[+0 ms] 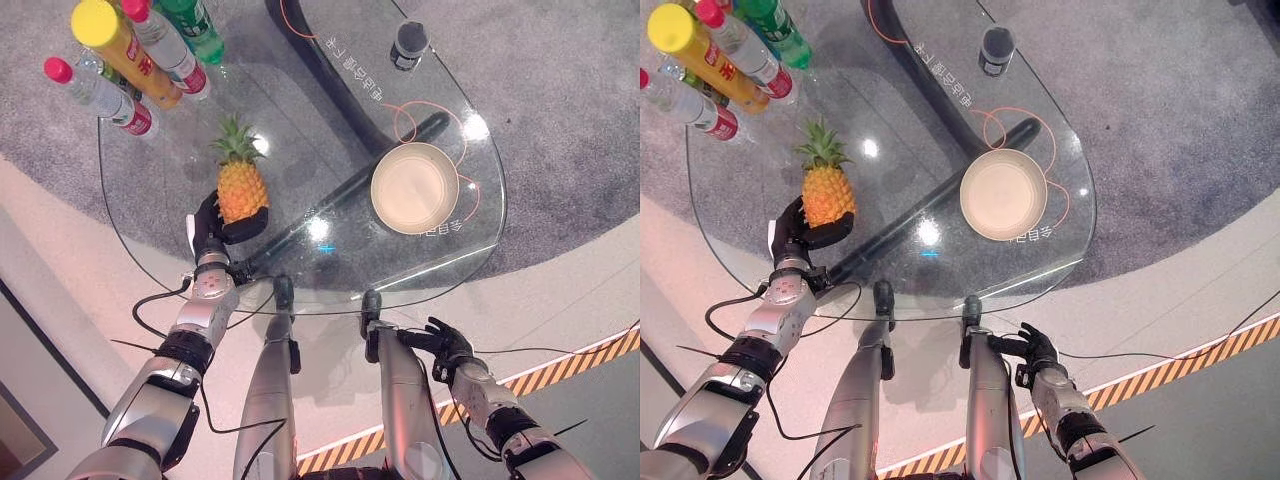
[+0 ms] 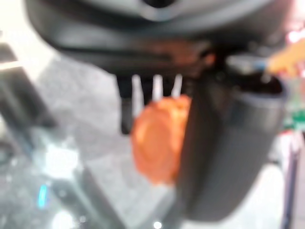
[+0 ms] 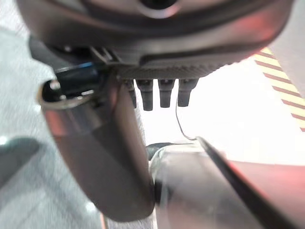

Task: Pick up the fruit to the plate

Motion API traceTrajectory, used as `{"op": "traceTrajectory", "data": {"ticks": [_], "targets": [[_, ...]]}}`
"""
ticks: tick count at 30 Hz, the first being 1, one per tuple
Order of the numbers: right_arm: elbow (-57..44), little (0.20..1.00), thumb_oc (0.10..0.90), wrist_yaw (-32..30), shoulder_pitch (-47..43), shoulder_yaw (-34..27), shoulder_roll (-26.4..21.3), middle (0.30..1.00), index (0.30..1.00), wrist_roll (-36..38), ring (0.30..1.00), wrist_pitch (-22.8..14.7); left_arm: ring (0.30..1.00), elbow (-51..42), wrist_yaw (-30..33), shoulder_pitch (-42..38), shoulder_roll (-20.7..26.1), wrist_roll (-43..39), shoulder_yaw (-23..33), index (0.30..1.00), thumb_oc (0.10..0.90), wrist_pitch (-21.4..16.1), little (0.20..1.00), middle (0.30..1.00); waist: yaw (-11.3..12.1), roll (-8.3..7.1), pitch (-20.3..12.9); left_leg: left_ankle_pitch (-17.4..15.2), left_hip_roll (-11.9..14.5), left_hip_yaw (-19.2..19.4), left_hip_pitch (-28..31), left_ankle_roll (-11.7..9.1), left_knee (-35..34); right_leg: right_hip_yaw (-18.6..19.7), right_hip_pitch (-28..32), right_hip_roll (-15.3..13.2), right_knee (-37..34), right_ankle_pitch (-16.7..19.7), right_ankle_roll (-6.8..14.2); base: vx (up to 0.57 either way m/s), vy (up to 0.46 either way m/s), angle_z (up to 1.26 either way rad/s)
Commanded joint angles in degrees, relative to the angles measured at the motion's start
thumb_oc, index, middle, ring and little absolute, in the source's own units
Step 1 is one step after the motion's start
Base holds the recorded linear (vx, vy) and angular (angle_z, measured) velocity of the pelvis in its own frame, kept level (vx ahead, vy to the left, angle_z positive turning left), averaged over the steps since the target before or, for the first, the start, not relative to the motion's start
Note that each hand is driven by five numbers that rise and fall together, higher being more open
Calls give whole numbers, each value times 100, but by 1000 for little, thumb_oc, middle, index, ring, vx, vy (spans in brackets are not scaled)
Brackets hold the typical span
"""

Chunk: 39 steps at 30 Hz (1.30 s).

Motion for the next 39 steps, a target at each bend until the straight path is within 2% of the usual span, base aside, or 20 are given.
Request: {"op": "traceTrajectory", "data": {"ticks": [1, 3, 4, 8, 11, 13, 14, 16, 17, 23, 25, 26, 33, 38, 39], "targets": [[161, 900, 800, -792, 648, -181, -373, 900, 900, 557, 900, -104, 300, -112, 90, 121, -13, 151, 230, 300, 100, -304, 200, 300, -55, 6, -25, -763, -312, 227, 110, 204, 936, -95, 430, 139, -1533, 1303, 98, 0, 9, -4], [110, 900, 800, -1047, 674, -277, -370, 900, 900, 663, 900, -276, 300, -177, 110, 175, 5, 196, 250, 300, 100, -354, 200, 300, -44, 7, -25, -775, -309, 230, 159, 204, 940, -96, 487, 139, -1537, 1290, 94, 5, 8, -4], [-71, 900, 800, -1436, 734, -473, -383, 900, 900, 652, 900, -536, 300, -333, 148, 295, 21, 306, 286, 300, 100, -419, 200, 300, -29, 16, -25, -797, -310, 223, 237, 212, 942, -102, 577, 140, -1540, 1273, 96, 0, 0, 0], [-740, 900, 800, -2162, 948, -735, -333, 900, 900, 648, 900, -994, 300, -828, 206, 646, 41, 540, 341, 300, 100, -516, 200, 300, -14, 40, -25, -822, -321, 205, 419, 224, 907, -119, 773, 142, -1581, 1250, 83, 9, 6, -4], [-1134, 900, 800, -2352, 1055, -833, -288, 900, 900, 685, 900, -1218, 300, -1108, 249, 844, 36, 726, 367, 300, 100, -523, 200, 300, -4, 46, -25, -840, -337, 180, 520, 237, 897, -138, 896, 138, -1609, 1237, 68, 6, 1, -3], [-1134, 900, 800, -2352, 1055, -833, -288, 900, 900, 685, 900, -1218, 300, -1108, 249, 844, 36, 726, 367, 300, 100, -523, 200, 300, -4, 46, -25, -840, -337, 180, 520, 237, 897, -138, 896, 138, -1609, 1237, 68, 8, 1, -2], [-2147, 900, 800, -2579, 1253, -880, -240, 900, 900, 558, 900, -1646, 300, -1621, 302, 1230, 50, 1000, 443, 300, 100, -537, 200, 300, -1, 47, -25, -854, -364, 138, 678, 241, 881, -170, 1092, 127, -1654, 1216, 38, 24, 2, -4], [-2438, 900, 800, -2700, 1268, -920, -231, 900, 900, 519, 900, -1714, 300, -1762, 325, 1321, 47, 1070, 457, 300, 100, -534, 200, 300, -1, 43, -25, -822, -374, 125, 696, 241, 863, -178, 1117, 122, -1672, 1237, 30, 7, 1, -2], [-2832, 900, 800, -2718, 1330, -991, -189, 900, 900, 506, 900, -1925, 300, -1941, 344, 1488, 45, 1195, 463, 300, 100, -584, 200, 300, 4, 44, -25, -823, -381, 104, 762, 246, 851, -187, 1201, 128, -1686, 1221, 22, 0, 0, 0], [-4512, 900, 800, -2308, 1564, -1234, 22, 900, 900, -97, 900, -2460, 300, -2596, 285, 2207, -52, 1628, 560, 300, 100, -821, 200, 300, 3, 43, -25, -804, -381, 76, 1074, 261, 724, -225, 1526, 154, -1746, 1142, -18, 25, 21, -2], [-4890, 900, 800, -1967, 1621, -1234, 54, 900, 900, -159, 900, -2563, 300, -2773, 212, 2329, -41, 1743, 582, 300, 100, -857, 200, 300, 1, 34, -25, -809, -388, 72, 1102, 268, 740, -225, 1566, 160, -1733, 1119, -29, 0, 0, 0], [-5199, 900, 800, -1575, 1663, -1196, 44, 900, 900, -180, 900, -2588, 300, -2965, 147, 2400, 8, 1866, 600, 300, 100, -864, 200, 300, 10, 31, -25, -810, -394, 65, 1122, 276, 735, -229, 1593, 165, -1734, 1110, -34, 0, 0, 0], [-5943, 900, 800, -181, 1578, -841, -133, 900, 900, -43, 900, -2316, 300, -3616, 133, 2475, 138, 2143, 631, 300, 100, -929, 200, 300, 90, 46, -25, -820, -418, 49, 1089, 280, 749, -260, 1571, 131, -1733, 1104, -22, 0, 0, 0], [-6220, 900, 800, 183, 1444, -666, -151, 900, 900, 168, 900, -2237, 300, -3978, -16, 2472, 226, 2346, 590, 300, 100, -988, 200, 300, 169, 61, -25, -834, -466, 14, 1052, 282, 761, -300, 1566, 90, -1759, 1122, 0, -9, -14, 1], [-6322, 900, 800, 264, 1316, -568, -135, 900, 900, 202, 900, -2244, 300, -4160, -110, 2428, 265, 2464, 542, 300, 100, -902, 200, 300, 203, 70, -25, -834, -480, 2, 1052, 285, 753, -328, 1577, 73, -1779, 1132, 6, 0, 0, 0]]}}
